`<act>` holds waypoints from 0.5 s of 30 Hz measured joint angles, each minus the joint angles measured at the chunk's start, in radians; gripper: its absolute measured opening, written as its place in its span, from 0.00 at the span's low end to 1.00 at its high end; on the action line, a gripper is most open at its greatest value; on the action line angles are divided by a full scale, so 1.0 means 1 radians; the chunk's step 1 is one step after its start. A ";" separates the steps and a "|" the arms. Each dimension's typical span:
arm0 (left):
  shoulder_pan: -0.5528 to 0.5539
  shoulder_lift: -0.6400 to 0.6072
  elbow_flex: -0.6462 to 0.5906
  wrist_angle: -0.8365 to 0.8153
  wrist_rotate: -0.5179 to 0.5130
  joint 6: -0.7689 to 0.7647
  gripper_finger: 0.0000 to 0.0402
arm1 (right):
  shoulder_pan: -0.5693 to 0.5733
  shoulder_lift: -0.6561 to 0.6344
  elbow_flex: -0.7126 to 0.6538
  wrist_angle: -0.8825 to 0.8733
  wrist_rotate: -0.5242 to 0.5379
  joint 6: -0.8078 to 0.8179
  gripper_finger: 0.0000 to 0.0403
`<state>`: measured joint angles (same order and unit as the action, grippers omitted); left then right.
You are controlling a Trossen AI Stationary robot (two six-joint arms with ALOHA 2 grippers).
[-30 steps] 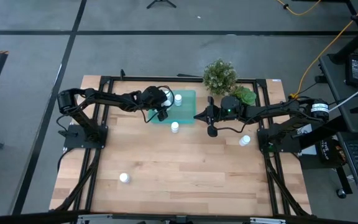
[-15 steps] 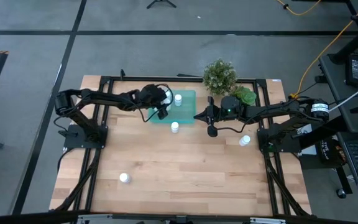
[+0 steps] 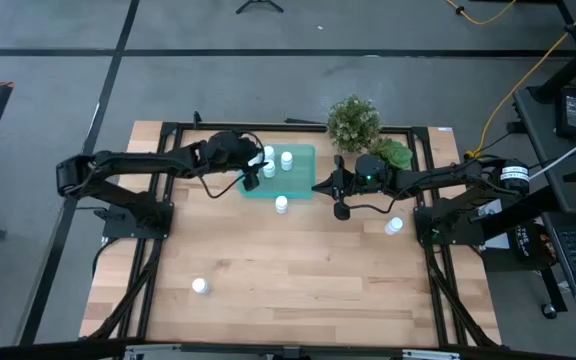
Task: Pick and place pill bottles into a basket
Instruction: Put the white pill bottle into the green bin
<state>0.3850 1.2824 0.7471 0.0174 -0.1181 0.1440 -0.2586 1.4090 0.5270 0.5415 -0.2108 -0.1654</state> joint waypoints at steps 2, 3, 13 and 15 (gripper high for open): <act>-0.017 -0.020 0.000 -0.012 0.000 0.033 0.48 | 0.000 0.000 0.000 0.000 0.000 0.000 0.03; -0.025 -0.028 0.000 -0.018 0.001 0.051 0.48 | 0.000 0.000 0.000 0.000 0.000 0.000 0.03; -0.125 -0.035 0.000 -0.022 0.215 0.164 0.47 | 0.000 0.000 0.000 0.000 0.000 0.000 0.03; -0.147 -0.028 0.000 -0.024 0.243 0.161 0.48 | 0.000 0.000 0.000 0.000 0.000 0.000 0.03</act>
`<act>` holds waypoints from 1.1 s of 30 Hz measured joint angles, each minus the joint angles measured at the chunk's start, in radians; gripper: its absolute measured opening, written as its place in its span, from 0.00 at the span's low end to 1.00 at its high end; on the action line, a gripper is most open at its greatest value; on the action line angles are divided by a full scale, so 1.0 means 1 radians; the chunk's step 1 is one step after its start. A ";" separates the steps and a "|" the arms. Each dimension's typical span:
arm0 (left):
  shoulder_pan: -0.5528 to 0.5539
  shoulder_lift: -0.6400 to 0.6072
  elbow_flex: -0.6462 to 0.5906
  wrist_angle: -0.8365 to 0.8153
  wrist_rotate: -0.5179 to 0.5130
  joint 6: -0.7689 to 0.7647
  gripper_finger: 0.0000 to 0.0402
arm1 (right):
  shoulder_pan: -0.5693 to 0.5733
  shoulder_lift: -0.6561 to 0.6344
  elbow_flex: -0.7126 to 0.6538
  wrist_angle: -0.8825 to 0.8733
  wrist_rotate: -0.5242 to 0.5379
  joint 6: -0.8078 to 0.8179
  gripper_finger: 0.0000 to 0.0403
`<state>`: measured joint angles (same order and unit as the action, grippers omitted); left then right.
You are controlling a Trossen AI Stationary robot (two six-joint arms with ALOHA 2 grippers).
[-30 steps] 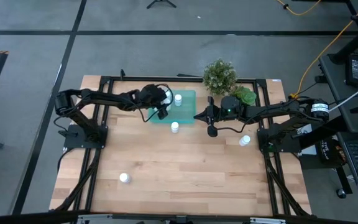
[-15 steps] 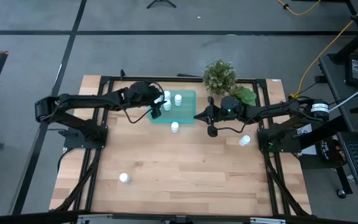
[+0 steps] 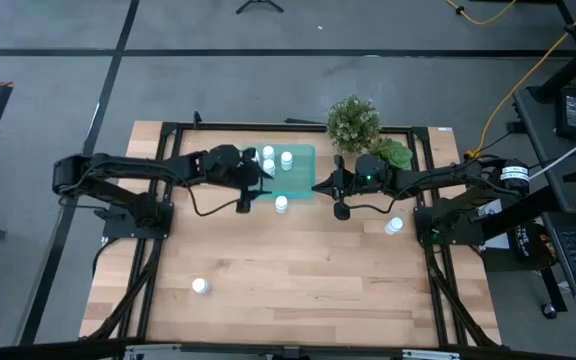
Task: Pick and place pill bottles into a basket
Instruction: Put the white pill bottle into the green bin
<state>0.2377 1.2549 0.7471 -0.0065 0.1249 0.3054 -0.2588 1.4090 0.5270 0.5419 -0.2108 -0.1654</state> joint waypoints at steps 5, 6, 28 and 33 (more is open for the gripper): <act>-0.051 0.017 0.000 0.002 0.020 -0.001 0.47 | 0.000 0.000 0.000 0.008 0.000 0.000 0.03; -0.059 0.020 0.000 0.002 0.020 -0.001 0.47 | 0.000 0.000 0.000 0.012 0.000 0.000 0.03; -0.093 0.028 0.000 -0.005 0.016 -0.029 0.47 | 0.000 0.000 0.000 0.015 0.000 -0.003 0.03; -0.093 0.032 -0.006 -0.009 -0.034 -0.073 0.49 | 0.000 -0.001 0.000 0.015 0.000 -0.005 0.03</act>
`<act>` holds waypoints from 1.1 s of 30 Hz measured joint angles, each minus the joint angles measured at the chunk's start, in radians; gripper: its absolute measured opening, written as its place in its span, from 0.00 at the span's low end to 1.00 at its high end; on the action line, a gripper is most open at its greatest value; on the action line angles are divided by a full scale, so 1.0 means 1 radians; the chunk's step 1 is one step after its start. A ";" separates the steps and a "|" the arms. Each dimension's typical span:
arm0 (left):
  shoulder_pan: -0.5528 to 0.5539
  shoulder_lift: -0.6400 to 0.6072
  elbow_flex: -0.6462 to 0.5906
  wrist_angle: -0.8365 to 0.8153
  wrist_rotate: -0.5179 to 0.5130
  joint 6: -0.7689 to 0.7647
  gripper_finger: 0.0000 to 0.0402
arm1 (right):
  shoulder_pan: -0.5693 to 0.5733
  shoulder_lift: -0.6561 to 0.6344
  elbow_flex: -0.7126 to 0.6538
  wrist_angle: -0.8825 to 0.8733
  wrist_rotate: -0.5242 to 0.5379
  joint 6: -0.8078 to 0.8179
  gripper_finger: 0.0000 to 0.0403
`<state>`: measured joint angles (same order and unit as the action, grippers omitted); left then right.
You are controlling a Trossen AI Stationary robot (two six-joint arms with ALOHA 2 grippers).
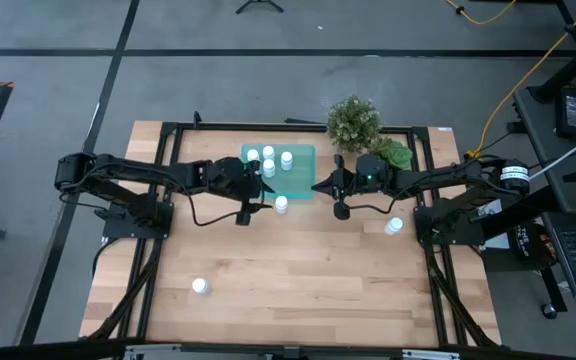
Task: Pick and place pill bottles into a basket
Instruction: Put the white pill bottle into the green bin
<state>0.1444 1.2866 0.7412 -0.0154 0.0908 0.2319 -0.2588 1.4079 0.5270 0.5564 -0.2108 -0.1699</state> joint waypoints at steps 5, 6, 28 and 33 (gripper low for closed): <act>0.000 0.049 -0.027 -0.007 -0.117 -0.121 0.54 | 0.000 -0.024 0.000 -0.016 0.001 -0.044 0.03; 0.000 0.059 -0.036 0.004 -0.137 -0.135 0.55 | 0.000 -0.030 0.000 -0.023 0.000 -0.046 0.03; -0.064 0.225 -0.069 0.186 -0.241 -0.191 0.63 | -0.006 -0.037 0.000 -0.023 0.010 -0.051 0.03; -0.065 0.247 -0.069 0.222 -0.208 -0.185 0.63 | -0.006 -0.037 0.000 -0.022 0.010 -0.051 0.03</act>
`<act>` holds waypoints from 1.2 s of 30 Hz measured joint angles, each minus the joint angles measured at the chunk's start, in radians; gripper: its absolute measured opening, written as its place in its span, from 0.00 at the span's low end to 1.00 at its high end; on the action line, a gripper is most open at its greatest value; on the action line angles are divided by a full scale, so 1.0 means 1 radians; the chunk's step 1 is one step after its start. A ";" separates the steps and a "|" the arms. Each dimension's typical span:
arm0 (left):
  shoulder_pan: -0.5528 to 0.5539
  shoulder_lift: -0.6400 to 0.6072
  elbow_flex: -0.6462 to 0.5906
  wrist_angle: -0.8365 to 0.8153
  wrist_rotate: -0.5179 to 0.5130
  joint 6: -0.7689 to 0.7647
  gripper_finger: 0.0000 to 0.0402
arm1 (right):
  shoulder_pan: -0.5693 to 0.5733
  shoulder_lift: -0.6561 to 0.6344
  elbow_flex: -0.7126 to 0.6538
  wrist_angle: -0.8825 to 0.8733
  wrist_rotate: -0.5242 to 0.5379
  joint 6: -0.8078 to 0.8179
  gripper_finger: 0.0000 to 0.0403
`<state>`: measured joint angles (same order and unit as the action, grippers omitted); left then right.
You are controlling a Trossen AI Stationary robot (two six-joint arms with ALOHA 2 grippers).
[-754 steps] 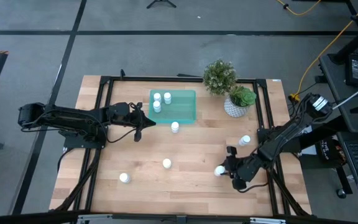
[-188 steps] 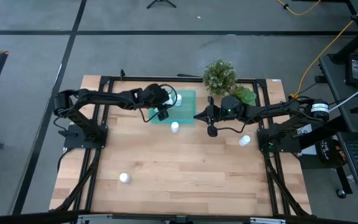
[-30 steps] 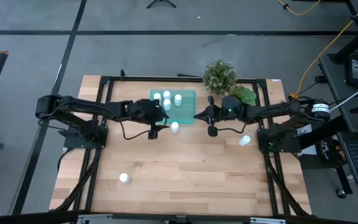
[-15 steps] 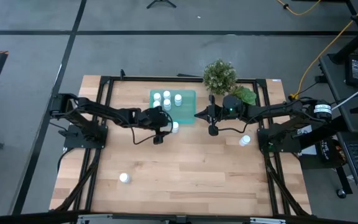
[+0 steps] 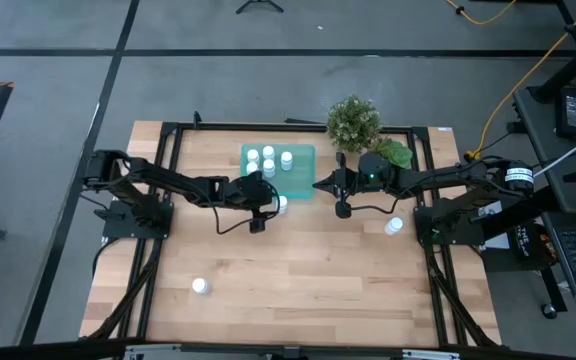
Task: Pick and place pill bottles into a basket
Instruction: Put the white pill bottle into the green bin
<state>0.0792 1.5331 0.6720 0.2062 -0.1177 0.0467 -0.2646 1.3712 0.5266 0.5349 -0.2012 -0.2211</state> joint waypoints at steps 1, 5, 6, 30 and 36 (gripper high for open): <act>0.001 0.012 0.004 0.020 0.000 0.000 0.63 | 0.000 0.000 0.000 0.001 0.000 0.000 0.03; 0.010 0.052 0.030 0.003 -0.003 0.006 0.63 | 0.000 0.000 0.000 0.008 0.000 0.002 0.03; 0.011 0.062 0.038 0.008 0.002 0.013 0.63 | 0.000 0.000 0.000 0.008 0.000 0.002 0.03; 0.014 0.127 0.068 0.015 0.022 0.045 0.62 | 0.000 0.000 0.000 0.007 0.000 0.002 0.03; 0.014 0.127 0.068 0.015 0.022 0.045 0.52 | 0.000 0.000 0.000 0.007 0.000 0.002 0.03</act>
<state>0.0937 1.6600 0.7399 0.2214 -0.0956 0.0921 -0.2646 1.3712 0.5270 0.5415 -0.2016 -0.2188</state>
